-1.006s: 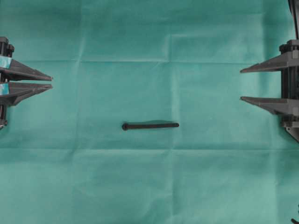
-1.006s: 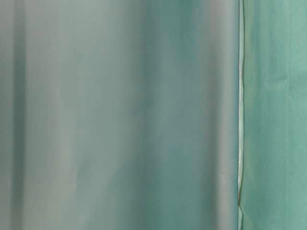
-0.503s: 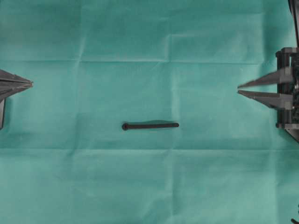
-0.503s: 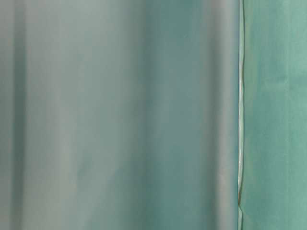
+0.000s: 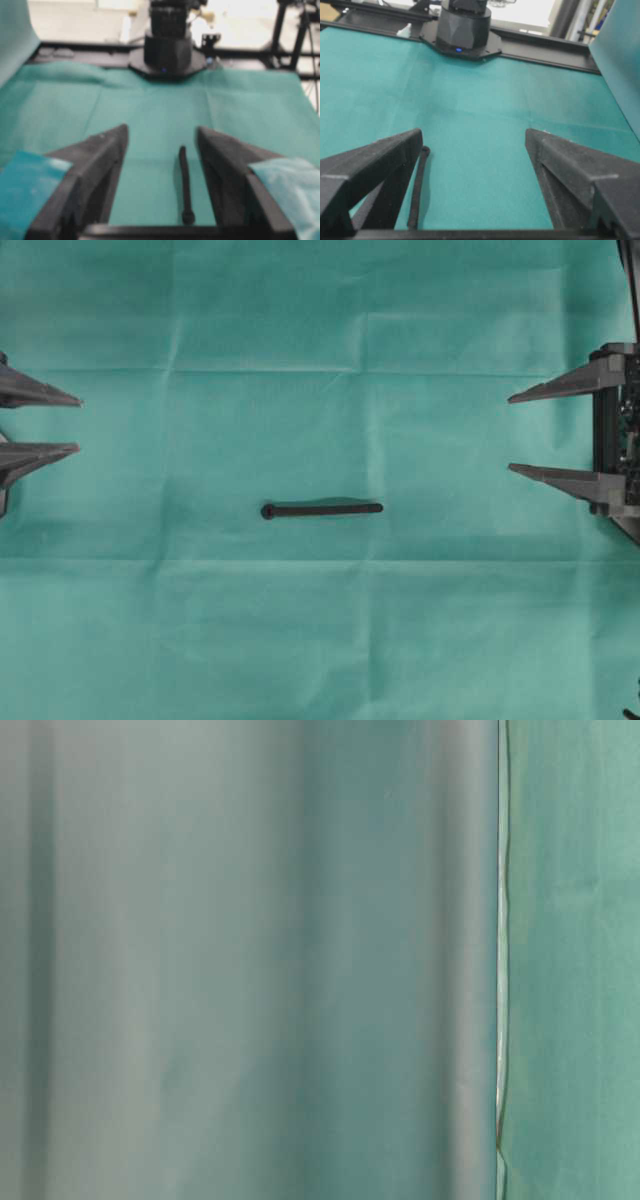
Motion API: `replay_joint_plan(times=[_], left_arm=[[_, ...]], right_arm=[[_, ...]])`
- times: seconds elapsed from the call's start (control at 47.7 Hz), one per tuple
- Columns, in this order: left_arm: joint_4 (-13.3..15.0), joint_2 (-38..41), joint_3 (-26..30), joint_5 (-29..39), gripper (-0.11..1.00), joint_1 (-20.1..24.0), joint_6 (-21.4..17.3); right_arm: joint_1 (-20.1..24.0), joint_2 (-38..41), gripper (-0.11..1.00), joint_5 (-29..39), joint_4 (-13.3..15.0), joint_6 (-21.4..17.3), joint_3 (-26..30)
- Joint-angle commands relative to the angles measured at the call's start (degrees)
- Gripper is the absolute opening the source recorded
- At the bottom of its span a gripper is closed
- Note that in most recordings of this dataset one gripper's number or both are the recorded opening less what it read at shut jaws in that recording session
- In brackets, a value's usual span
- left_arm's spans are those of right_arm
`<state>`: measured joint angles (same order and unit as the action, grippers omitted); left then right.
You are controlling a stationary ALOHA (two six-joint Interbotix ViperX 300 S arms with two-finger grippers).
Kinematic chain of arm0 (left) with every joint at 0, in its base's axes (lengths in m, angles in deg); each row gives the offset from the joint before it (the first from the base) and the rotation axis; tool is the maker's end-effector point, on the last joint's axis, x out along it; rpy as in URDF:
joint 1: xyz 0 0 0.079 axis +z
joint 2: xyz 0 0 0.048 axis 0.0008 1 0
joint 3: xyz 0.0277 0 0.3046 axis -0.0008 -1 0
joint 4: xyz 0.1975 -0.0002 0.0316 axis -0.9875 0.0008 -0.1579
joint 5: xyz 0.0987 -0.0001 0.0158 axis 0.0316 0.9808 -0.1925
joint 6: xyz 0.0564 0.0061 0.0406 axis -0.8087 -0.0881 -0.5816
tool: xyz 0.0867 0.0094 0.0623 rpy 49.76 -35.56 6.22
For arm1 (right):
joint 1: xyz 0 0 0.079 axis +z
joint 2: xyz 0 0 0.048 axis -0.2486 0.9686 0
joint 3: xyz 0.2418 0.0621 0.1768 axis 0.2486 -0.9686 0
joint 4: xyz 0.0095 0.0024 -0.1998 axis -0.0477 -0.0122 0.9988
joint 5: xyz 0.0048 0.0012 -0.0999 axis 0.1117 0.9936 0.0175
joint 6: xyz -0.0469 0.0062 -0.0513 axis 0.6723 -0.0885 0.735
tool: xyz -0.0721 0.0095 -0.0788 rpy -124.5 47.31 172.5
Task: Peel off the Velcro with your right arm.
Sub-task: 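Move the left gripper forward toward the black Velcro strap, then lower the left gripper over the strap's left end and close on it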
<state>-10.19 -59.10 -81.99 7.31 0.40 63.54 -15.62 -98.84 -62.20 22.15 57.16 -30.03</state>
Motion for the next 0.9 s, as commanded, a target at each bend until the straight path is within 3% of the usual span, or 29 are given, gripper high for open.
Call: replay_joint_plan(times=[0.0,0.587,0.88], left_arm=[[0.00,3.16,2.20,-1.32,0.60,0.09,0.00],[0.00,24.17,10.20,-12.13,0.60,0.09,-0.26],[0.09,37.00,18.28,-13.62,0.60,0.09,-0.26]], right_arm=[[-0.09,0.44,0.71,-0.97,0.09,-0.09,0.62],[-0.09,0.79,0.71,-1.58,0.53,0.09,0.35],[-0.09,0.53,0.71,-1.58,1.14,0.00,-0.09]])
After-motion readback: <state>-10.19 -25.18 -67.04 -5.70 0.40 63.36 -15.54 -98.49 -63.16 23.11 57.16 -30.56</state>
